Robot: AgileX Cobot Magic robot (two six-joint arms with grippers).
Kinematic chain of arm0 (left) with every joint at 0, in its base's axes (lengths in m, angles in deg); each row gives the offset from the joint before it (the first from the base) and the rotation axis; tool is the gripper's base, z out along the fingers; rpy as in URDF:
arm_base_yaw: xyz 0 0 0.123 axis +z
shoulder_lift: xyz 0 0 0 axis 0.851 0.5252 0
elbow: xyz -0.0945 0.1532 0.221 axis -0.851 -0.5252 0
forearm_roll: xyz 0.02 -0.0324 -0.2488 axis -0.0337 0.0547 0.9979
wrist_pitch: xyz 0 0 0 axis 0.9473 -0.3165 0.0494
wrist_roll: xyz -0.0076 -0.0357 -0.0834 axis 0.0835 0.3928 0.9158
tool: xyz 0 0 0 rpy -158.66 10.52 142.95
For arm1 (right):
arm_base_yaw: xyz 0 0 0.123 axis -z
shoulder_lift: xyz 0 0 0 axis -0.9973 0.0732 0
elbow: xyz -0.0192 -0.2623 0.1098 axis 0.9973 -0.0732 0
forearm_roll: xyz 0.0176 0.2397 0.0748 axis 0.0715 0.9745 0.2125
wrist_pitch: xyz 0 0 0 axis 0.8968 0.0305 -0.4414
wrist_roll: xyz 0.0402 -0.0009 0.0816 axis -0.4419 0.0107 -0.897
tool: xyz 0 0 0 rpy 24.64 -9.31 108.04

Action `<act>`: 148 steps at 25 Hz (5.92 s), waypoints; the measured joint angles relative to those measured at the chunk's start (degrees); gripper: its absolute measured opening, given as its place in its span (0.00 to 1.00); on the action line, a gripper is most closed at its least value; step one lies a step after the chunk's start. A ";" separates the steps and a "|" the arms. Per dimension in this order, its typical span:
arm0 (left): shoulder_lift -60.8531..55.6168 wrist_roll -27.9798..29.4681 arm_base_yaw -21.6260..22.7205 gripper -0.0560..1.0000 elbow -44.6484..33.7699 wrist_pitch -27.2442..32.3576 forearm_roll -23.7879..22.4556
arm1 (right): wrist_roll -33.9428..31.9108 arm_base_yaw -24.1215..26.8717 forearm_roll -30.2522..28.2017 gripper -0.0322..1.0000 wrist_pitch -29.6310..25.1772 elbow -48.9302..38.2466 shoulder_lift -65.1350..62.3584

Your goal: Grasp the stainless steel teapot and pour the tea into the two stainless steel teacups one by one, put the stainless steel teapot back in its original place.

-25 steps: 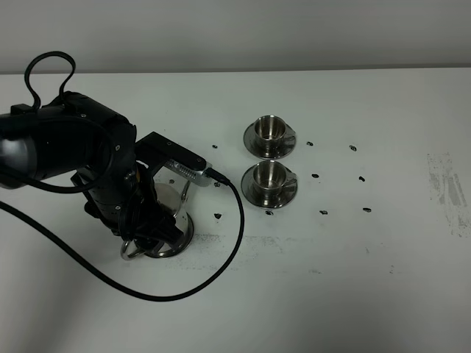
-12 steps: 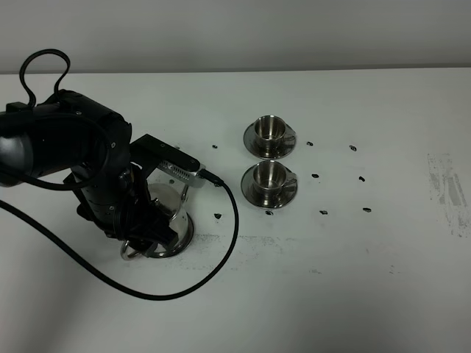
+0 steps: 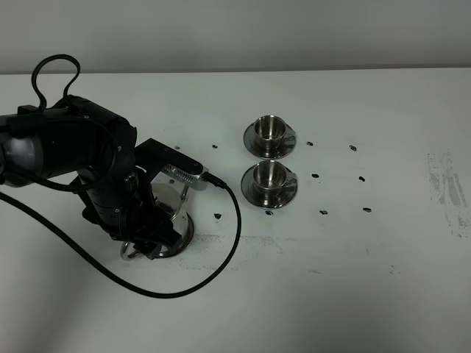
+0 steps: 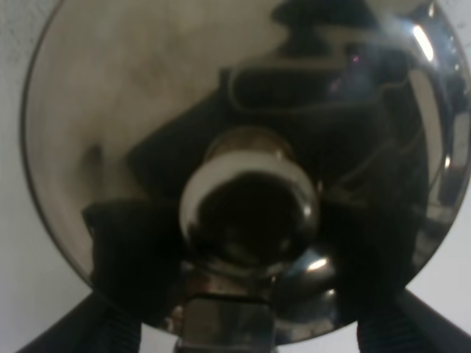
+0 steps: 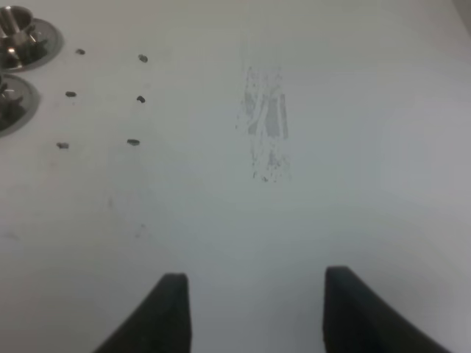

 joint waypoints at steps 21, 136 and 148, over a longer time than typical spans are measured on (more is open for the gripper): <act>3.52 -0.11 1.18 0.29 0.00 -0.74 2.11 | 0.00 0.00 0.00 0.42 0.00 0.00 0.00; 33.08 -49.89 -0.77 0.21 54.23 2.60 -33.71 | 0.00 0.00 0.02 0.42 0.00 0.00 0.00; 33.24 -49.96 -1.63 0.21 54.23 1.42 -36.82 | 0.00 0.00 0.02 0.42 0.00 0.00 0.00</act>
